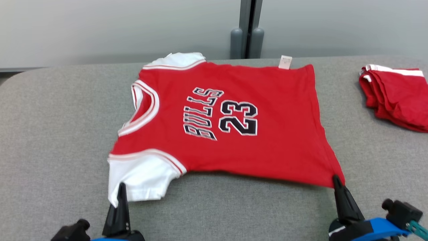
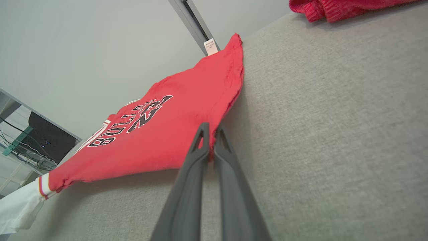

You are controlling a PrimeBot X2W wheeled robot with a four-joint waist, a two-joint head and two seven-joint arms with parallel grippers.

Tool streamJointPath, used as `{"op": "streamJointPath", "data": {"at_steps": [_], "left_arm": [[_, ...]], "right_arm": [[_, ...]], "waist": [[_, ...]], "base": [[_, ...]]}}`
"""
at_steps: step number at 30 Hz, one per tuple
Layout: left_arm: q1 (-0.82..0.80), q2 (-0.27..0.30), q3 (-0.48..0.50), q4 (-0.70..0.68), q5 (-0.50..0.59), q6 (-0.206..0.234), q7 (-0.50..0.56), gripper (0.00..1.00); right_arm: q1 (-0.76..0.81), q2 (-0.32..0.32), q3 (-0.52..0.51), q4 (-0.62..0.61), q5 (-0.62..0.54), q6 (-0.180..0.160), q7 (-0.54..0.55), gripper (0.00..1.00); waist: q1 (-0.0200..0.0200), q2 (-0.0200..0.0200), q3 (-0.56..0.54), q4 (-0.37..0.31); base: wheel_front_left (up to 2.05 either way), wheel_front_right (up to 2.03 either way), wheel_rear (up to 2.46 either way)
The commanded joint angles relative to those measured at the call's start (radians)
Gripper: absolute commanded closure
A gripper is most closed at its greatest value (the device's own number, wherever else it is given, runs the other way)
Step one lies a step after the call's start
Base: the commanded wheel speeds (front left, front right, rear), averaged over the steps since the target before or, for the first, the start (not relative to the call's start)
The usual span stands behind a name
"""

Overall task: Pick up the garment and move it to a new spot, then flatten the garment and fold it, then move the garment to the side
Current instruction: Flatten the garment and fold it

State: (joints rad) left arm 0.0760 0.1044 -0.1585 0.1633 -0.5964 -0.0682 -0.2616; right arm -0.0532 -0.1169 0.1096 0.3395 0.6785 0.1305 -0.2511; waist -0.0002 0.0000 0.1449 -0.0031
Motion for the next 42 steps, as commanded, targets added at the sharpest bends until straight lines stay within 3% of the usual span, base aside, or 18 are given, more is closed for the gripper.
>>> {"op": "streamJointPath", "data": {"at_steps": [1, 14, 32, 42], "left_arm": [[0.020, -0.003, 0.000, 0.000, 0.007, -0.003, -0.005, 1.00], [0.130, -0.015, -0.035, -0.015, 0.030, 0.005, -0.004, 1.00], [-0.138, 0.079, -0.056, 0.005, 0.073, -0.029, 0.045, 1.00], [-0.335, 0.134, -0.065, 0.100, 0.083, -0.046, 0.072, 1.00]], "right_arm": [[0.030, -0.004, -0.013, -0.010, -0.001, 0.001, 0.003, 1.00], [0.222, 0.038, -0.080, -0.131, -0.059, 0.001, 0.117, 1.00], [0.088, 0.064, -0.089, -0.208, 0.006, 0.001, 0.240, 1.00], [-0.060, 0.066, -0.097, -0.157, 0.056, 0.001, 0.273, 1.00]], "waist": [[0.0002, 0.0000, -0.014, -0.004], [0.0002, 0.0000, -0.076, 0.013], [0.0002, 0.0000, -0.019, -0.038], [0.0002, 0.0000, 0.064, -0.082]], "base": [[0.00, 0.00, 0.00], [0.00, 0.00, 0.00], [0.00, 0.00, 0.00], [0.00, 0.00, 0.00]]}}
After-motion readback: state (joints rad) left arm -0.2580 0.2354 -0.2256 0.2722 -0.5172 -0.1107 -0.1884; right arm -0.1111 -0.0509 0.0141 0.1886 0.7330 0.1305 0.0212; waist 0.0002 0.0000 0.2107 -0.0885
